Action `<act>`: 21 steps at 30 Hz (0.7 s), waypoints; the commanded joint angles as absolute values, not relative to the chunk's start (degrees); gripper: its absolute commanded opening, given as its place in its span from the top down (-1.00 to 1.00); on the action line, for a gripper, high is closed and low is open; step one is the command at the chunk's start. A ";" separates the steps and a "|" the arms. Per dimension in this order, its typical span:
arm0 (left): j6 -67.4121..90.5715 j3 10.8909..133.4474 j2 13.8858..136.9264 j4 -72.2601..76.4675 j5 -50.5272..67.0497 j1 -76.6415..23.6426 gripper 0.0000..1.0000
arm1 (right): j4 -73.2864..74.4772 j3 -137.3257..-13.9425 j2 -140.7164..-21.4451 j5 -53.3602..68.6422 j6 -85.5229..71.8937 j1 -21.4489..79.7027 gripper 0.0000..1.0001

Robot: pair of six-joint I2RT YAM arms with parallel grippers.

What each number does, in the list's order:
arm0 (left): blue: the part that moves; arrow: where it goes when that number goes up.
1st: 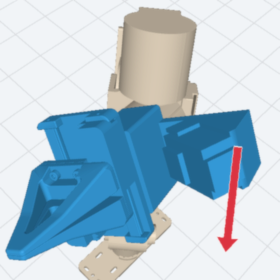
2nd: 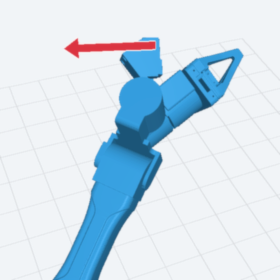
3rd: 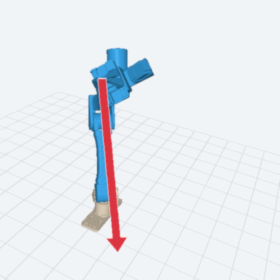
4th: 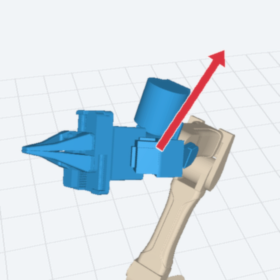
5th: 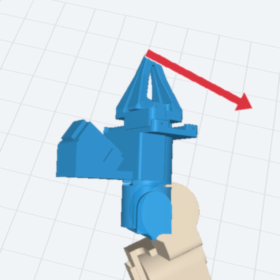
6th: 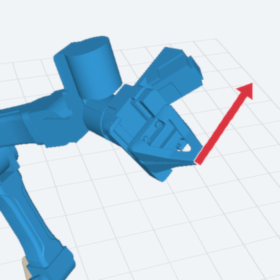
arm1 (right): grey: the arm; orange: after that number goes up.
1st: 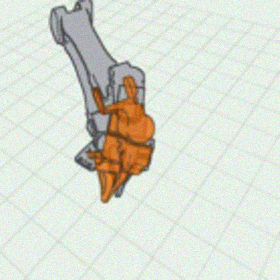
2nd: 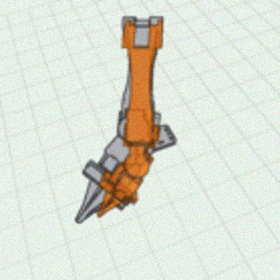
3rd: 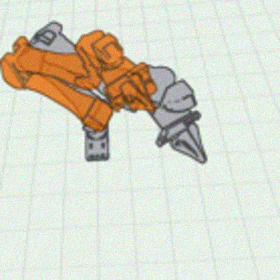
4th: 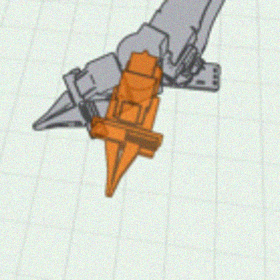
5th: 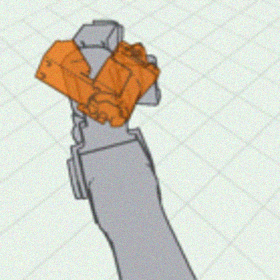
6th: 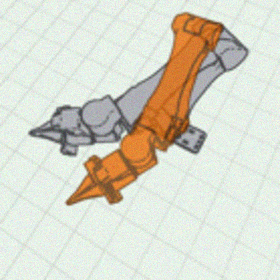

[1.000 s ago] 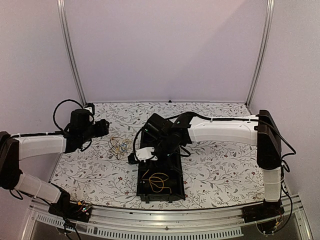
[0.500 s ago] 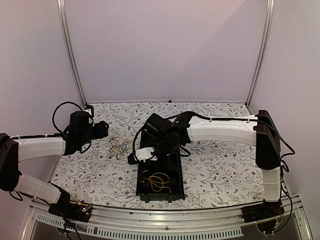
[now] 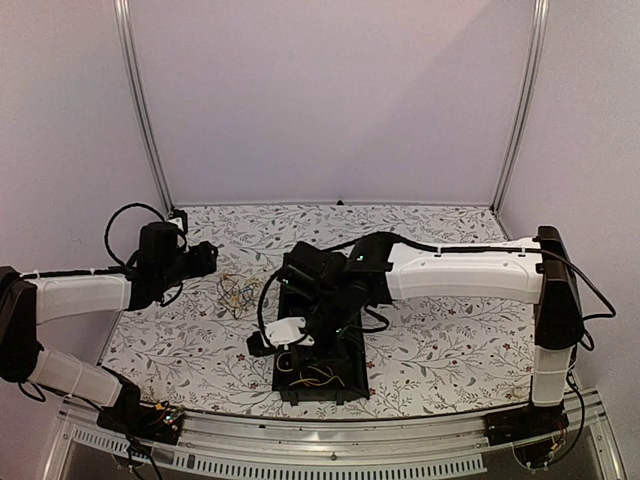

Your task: Untangle the cables

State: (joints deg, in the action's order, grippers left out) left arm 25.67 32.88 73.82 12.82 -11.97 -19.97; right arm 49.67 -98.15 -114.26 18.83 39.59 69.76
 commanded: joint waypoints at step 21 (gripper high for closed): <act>32.80 34.53 74.02 -2.62 -2.31 -19.26 -0.17 | 43.28 -90.79 -105.08 20.40 33.95 61.27 0.39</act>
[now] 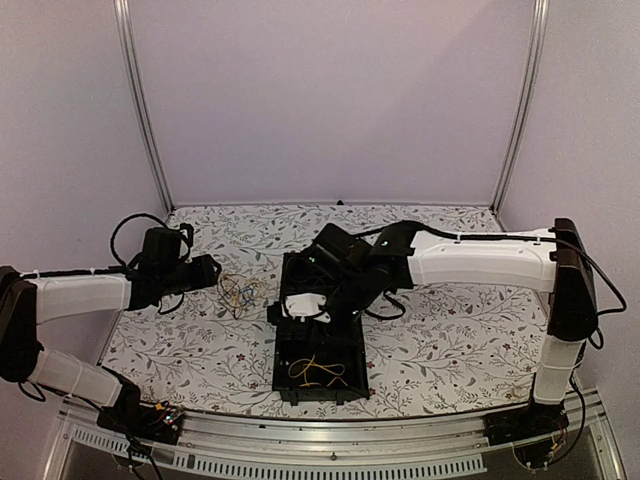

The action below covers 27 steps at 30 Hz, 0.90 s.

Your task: Untangle the cables

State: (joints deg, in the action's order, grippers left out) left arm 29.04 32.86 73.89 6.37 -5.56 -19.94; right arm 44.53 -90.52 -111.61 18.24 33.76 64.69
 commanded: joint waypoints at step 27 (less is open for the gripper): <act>31.64 56.95 76.27 -24.83 10.15 -19.51 1.00 | 29.98 -99.56 -106.63 22.78 31.91 53.09 0.00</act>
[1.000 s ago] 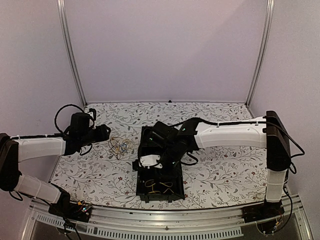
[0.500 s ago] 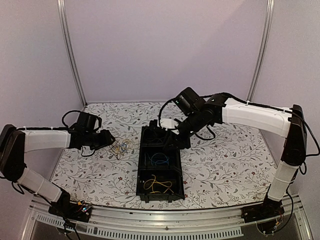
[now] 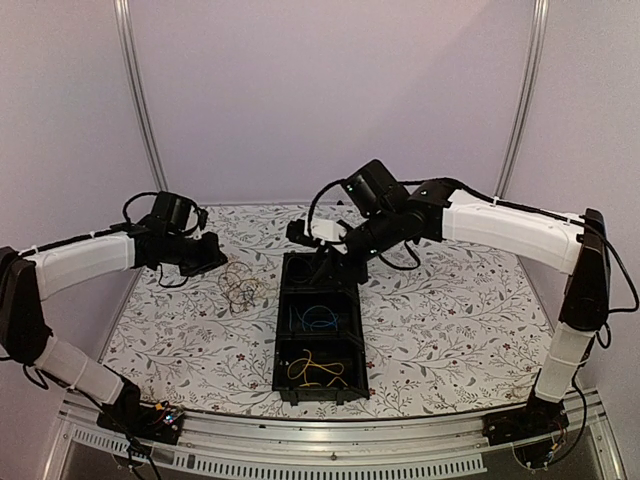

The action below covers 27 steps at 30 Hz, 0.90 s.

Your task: Untangle the cables

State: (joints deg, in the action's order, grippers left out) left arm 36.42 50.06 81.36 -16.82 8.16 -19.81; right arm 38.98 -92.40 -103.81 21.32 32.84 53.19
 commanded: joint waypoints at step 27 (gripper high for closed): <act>31.00 71.47 64.17 -30.41 21.17 -19.43 1.00 | -3.06 -129.86 -140.83 25.29 14.24 57.01 -0.50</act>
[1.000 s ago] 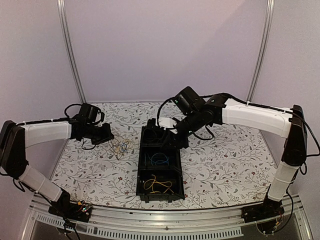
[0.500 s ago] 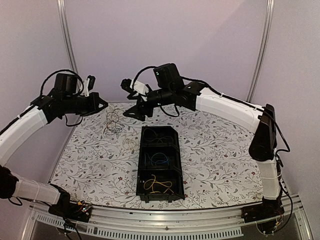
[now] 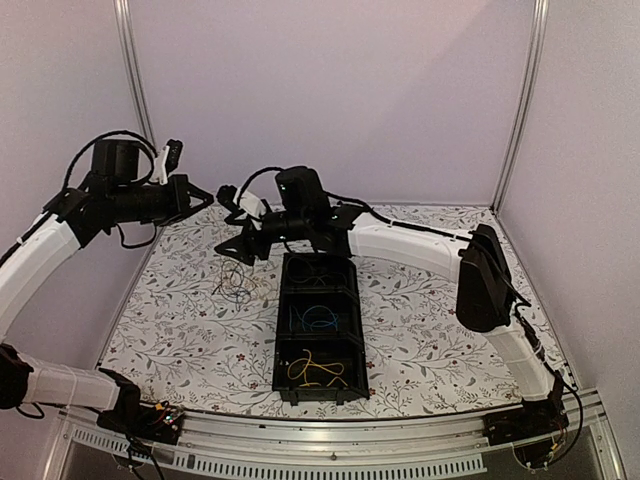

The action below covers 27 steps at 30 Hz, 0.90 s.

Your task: Untangle the cables

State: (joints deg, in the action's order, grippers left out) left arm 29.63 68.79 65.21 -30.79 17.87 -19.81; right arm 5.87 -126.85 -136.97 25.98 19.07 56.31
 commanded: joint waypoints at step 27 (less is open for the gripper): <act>27.89 108.43 69.55 -25.91 11.18 -19.60 1.00 | -3.54 -130.12 -144.06 33.44 7.66 56.08 1.00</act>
